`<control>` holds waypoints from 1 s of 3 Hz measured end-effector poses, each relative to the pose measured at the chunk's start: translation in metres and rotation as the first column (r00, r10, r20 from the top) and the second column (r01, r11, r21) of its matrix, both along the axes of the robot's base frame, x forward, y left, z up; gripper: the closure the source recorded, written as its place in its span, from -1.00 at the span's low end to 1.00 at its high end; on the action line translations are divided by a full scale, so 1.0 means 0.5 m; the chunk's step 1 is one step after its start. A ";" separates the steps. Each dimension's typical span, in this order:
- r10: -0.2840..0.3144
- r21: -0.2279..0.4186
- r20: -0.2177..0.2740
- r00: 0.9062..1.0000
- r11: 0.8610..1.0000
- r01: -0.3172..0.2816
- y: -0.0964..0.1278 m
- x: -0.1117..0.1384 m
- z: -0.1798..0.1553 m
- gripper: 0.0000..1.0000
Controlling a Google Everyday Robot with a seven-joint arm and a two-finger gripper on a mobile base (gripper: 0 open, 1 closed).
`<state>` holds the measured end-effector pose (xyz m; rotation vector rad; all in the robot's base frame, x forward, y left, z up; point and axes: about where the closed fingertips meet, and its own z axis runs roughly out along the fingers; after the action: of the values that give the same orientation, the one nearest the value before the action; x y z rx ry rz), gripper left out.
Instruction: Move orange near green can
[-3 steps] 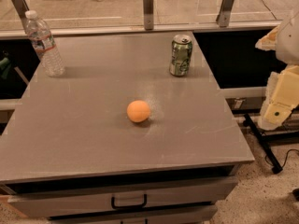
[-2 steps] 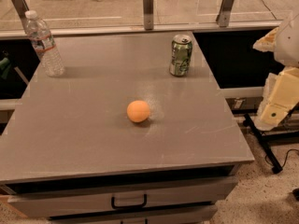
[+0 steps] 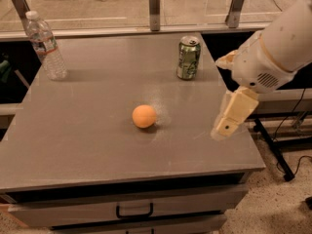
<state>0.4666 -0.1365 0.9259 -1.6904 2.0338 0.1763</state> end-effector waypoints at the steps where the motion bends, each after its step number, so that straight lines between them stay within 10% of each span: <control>1: 0.064 0.120 -0.003 0.998 0.991 -0.063 0.092 0.018 -0.043 -1.00; 3: 0.148 0.281 -0.071 0.986 0.952 -0.122 0.244 0.022 -0.128 -1.00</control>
Offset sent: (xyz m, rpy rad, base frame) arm 0.0128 0.1274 -0.0709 0.3245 0.1178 0.1382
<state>0.4779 -0.0147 0.8619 -1.6686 1.8544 0.5664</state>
